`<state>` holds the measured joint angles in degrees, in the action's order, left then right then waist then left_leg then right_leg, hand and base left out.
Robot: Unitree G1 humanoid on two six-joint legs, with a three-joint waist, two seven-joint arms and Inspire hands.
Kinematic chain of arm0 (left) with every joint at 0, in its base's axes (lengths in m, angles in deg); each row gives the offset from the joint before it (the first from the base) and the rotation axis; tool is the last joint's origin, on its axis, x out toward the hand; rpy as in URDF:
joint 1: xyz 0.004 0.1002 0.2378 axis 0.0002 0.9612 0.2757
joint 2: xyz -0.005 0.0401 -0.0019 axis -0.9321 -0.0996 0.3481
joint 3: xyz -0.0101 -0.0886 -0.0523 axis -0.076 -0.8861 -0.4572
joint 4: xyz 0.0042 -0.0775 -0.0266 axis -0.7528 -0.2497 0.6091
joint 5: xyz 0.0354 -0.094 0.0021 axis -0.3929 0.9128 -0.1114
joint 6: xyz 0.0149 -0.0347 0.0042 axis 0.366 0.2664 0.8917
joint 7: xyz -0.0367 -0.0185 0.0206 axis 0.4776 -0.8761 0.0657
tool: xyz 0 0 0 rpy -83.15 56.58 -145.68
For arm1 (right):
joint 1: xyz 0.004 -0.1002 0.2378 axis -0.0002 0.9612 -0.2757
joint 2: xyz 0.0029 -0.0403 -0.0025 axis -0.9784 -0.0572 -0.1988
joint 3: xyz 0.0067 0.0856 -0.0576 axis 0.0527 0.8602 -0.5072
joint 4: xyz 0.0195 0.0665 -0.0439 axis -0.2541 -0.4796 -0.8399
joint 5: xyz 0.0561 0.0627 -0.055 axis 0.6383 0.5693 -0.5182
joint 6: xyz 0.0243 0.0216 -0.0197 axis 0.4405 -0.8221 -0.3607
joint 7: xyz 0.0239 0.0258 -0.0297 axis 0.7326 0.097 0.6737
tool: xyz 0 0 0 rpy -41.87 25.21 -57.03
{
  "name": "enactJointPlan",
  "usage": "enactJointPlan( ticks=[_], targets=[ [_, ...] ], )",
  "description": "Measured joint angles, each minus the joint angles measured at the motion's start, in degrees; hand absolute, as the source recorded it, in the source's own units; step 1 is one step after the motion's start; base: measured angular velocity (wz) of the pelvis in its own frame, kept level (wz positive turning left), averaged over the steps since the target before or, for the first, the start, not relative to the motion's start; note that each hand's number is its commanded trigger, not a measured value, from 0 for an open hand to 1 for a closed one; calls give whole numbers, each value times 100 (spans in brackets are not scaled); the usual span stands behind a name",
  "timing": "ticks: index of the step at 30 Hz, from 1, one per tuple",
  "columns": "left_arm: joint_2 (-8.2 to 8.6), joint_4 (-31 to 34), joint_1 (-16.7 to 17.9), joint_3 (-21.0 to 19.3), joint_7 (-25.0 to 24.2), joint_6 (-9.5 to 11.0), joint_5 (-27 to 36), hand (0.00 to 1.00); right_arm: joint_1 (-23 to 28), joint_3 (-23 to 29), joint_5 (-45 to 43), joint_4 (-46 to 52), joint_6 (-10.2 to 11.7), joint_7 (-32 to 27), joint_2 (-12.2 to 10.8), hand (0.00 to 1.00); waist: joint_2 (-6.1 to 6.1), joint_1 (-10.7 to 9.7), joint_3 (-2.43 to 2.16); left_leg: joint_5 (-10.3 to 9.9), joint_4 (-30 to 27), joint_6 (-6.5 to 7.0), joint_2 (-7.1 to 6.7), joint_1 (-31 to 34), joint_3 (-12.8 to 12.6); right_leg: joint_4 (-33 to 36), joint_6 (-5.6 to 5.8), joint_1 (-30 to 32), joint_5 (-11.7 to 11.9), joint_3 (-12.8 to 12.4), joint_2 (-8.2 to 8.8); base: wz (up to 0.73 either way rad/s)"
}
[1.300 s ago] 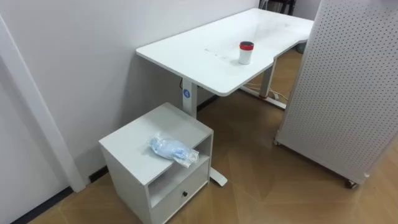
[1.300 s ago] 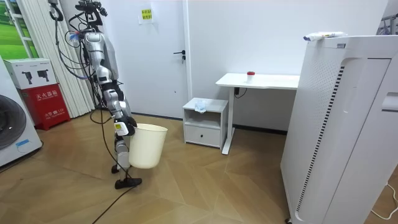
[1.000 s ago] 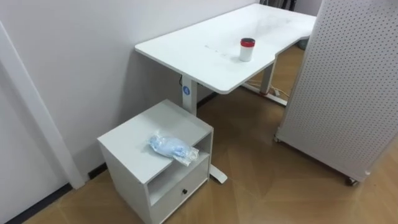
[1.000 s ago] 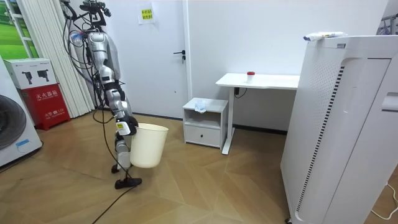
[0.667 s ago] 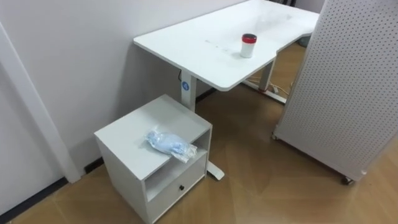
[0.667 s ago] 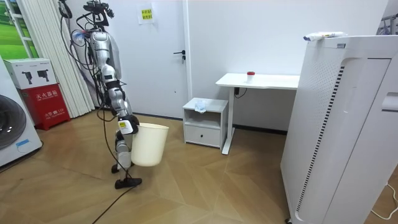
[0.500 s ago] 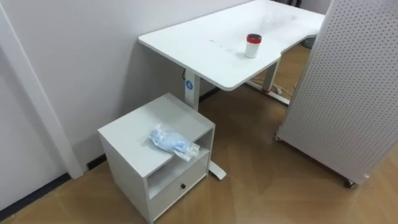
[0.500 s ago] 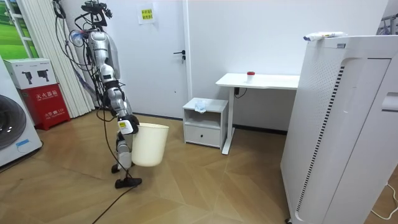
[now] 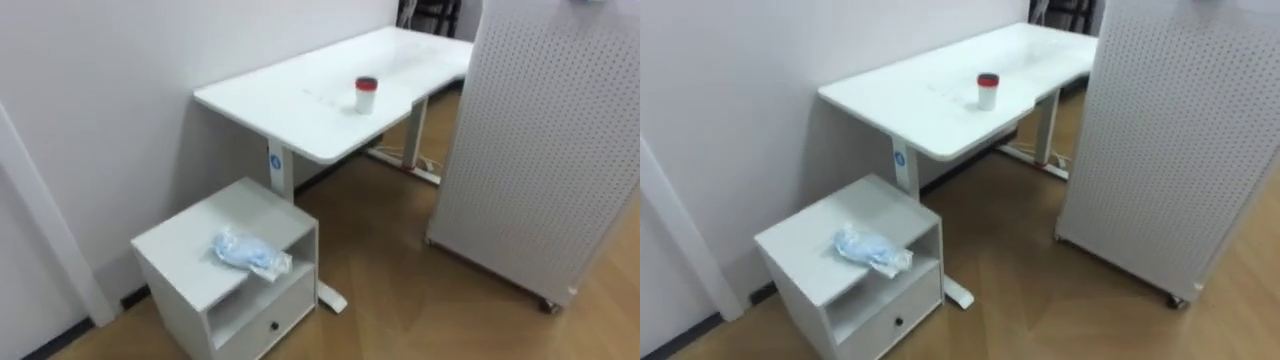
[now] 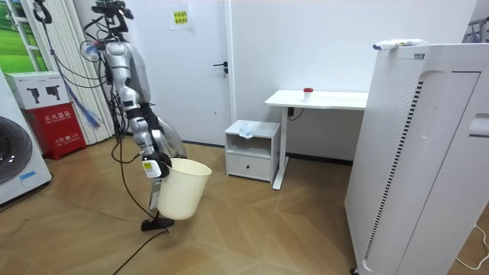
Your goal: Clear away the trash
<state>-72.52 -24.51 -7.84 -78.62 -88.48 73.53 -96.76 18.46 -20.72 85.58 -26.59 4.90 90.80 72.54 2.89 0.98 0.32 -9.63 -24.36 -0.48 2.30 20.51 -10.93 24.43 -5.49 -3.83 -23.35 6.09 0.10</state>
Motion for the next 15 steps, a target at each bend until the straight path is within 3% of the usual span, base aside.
enactJointPlan(
  ticks=[1,2,4,6,8,9,11,12,13,14,15],
  targets=[
    [7,11,9,-12,3,11,20,0,51,-23,1,1,-7,-17,-5,100,-4,25,7,436,357,42,-1,26,-2,-96,33,-149,-55,-53,-1,-19],
    [27,34,9,-28,5,57,37,0,68,-42,-8,3,-6,-35,-3,100,34,20,-15,819,516,113,-24,-18,-24,-225,84,-290,-92,-119,7,-13],
    [48,72,9,-49,5,231,69,0,108,-34,-46,27,7,-39,2,100,74,22,-31,1084,442,393,-115,-78,-47,-418,161,-449,-142,-129,87,-12],
    [28,107,-53,-99,6,356,84,0,101,-21,-138,59,23,-32,-14,100,206,25,-57,850,62,449,-176,-34,-155,-515,265,-565,-166,-102,233,-16],
    [28,160,-151,-84,11,386,101,0,96,-39,-275,80,71,-37,0,100,187,51,-6,463,-479,456,-109,74,-163,-615,372,-744,-109,-69,266,-14],
    [16,225,-174,-29,20,411,217,0,39,-79,-306,163,72,-74,-2,100,170,64,60,222,-949,528,-71,179,-225,-640,379,-904,-108,-124,285,-20],
    [25,234,-252,12,27,451,273,0,67,-155,-458,242,67,-146,0,100,185,65,-23,-156,-1097,560,-103,261,-416,-422,580,-881,-216,-126,400,0],
    [27,235,-393,83,41,475,314,0,58,-149,-476,335,61,-203,-1,100,177,42,-57,-330,-1089,568,-143,171,-486,-11,760,-737,-317,-48,519,28],
    [27,235,-502,103,74,504,315,0,16,-157,-493,352,58,-245,-2,100,210,75,-16,-430,-1117,661,-216,68,-611,491,801,-562,-314,144,696,15],
    [26,247,-552,114,125,536,319,0,-84,-201,-498,358,88,-282,5,100,192,122,1,-561,-1144,669,-241,-52,-642,1124,975,-335,-156,381,872,-7],
    [21,248,-564,135,171,548,320,0,-138,-220,-496,387,116,-306,4,100,190,128,12,-615,-1154,675,-247,-110,-642,1401,982,-246,-9,432,926,-5]
  ],
)
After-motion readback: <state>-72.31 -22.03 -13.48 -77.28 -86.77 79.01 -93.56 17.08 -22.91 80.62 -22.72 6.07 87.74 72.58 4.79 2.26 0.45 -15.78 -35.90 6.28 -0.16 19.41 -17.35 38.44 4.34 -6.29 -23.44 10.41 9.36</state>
